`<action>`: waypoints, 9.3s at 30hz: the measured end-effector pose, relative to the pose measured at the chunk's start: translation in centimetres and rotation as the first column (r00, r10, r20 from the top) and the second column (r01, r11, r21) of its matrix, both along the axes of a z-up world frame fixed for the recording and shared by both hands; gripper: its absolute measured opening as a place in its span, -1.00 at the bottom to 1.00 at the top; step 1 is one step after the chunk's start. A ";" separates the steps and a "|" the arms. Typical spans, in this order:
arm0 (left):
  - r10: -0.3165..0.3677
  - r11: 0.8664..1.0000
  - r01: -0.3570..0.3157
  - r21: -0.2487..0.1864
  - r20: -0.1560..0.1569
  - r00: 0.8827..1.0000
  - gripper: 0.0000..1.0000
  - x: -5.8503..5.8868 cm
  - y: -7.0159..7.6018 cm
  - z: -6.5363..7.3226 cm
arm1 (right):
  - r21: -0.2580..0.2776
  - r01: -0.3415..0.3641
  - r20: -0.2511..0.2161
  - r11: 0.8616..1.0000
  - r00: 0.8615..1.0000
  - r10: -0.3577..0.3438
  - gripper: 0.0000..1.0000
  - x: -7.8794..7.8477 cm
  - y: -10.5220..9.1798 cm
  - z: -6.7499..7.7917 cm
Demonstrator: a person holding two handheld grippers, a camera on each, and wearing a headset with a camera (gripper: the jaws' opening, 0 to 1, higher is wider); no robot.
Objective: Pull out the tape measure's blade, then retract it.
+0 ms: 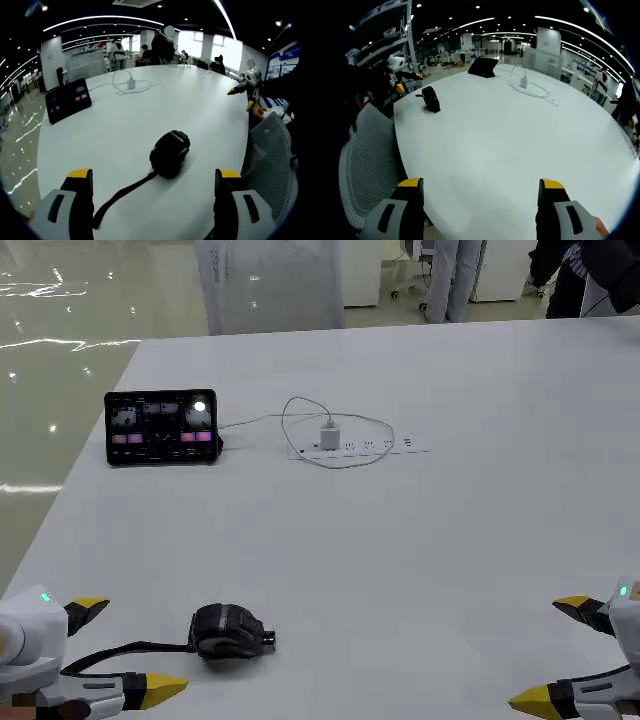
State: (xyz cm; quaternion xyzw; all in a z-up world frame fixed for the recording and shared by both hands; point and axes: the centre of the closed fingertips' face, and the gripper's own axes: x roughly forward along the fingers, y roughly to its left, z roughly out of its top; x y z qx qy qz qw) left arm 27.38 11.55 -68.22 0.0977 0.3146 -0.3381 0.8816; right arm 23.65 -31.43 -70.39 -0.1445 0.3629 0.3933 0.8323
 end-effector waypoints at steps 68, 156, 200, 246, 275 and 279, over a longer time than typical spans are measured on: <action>-0.307 0.932 0.311 0.184 -0.048 0.950 0.96 1.9 -1.8 -1.0 | -0.070 -0.144 0.062 0.987 0.987 0.148 0.98 3.2 5.3 -1.2; -0.628 0.647 0.665 0.373 -0.234 0.742 -0.39 3.0 -8.9 -6.3 | -0.068 -0.485 -0.006 0.872 0.874 0.486 0.89 5.9 22.2 -4.4; -0.602 0.693 0.632 0.347 -0.205 0.772 -0.39 3.0 -8.9 -6.4 | -0.074 -0.621 0.029 0.781 0.781 0.624 -0.23 6.1 30.3 -6.3; -0.587 0.712 0.619 0.331 -0.203 0.784 -0.38 3.1 -8.9 -6.4 | -0.109 -0.659 -0.032 0.744 0.750 0.660 -0.80 5.8 31.7 -7.8; -0.572 0.738 0.600 0.308 -0.188 0.799 -0.38 3.3 -8.9 -6.3 | -0.116 -0.649 -0.054 0.752 0.760 0.648 -0.79 6.1 30.4 -7.9; -0.570 0.740 0.598 0.307 -0.186 0.801 -0.38 3.3 -8.9 -6.3 | -0.117 -0.648 -0.058 0.753 0.761 0.646 -0.79 6.1 30.1 -7.9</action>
